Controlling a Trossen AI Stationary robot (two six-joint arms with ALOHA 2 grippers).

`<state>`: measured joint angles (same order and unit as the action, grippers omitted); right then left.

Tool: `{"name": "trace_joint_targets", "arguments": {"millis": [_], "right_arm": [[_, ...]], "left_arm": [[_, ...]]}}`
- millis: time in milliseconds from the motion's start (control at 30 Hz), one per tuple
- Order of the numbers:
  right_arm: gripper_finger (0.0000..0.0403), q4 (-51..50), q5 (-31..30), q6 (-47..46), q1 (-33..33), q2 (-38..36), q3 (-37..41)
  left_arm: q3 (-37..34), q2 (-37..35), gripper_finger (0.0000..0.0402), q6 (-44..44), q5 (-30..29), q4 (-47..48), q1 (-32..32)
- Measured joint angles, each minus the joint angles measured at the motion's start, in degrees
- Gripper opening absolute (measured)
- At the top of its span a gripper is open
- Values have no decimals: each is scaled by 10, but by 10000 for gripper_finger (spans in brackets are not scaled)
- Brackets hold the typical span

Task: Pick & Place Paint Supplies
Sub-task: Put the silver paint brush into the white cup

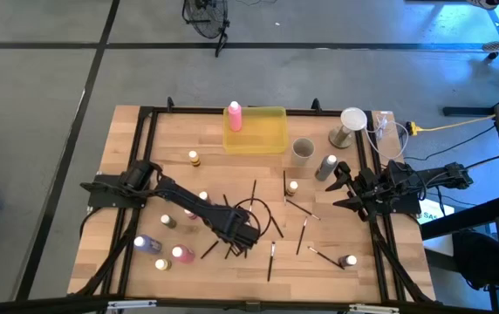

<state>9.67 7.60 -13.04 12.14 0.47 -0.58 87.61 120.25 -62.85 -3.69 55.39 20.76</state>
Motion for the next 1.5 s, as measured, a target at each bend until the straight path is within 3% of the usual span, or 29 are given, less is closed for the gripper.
{"name": "trace_joint_targets", "arguments": {"millis": [467, 633, 867, 1000, 1167, 1267, 1500], "right_arm": [[228, 2, 1, 0, 0, 0, 0], [228, 23, 28, 0, 0, 0, 0], [229, 36, 47, 0, 0, 0, 0], [229, 36, 47, 0, 0, 0, 0], [229, 35, 47, 0, 0, 0, 0], [229, 44, 46, 0, 0, 0, 0], [229, 66, 46, 16, 16, 0, 0]], "left_arm": [[104, -1, 2, 26, -55, 131, 2], [162, -2, 2, 37, -93, 198, 1], [268, -3, 2, 77, -189, 275, -2], [326, -3, 2, 135, -266, 274, -4], [386, -3, 2, 235, -364, 236, -9], [404, -4, 2, 325, -413, 163, -12], [407, -4, 2, 558, -377, -121, -21]]}}
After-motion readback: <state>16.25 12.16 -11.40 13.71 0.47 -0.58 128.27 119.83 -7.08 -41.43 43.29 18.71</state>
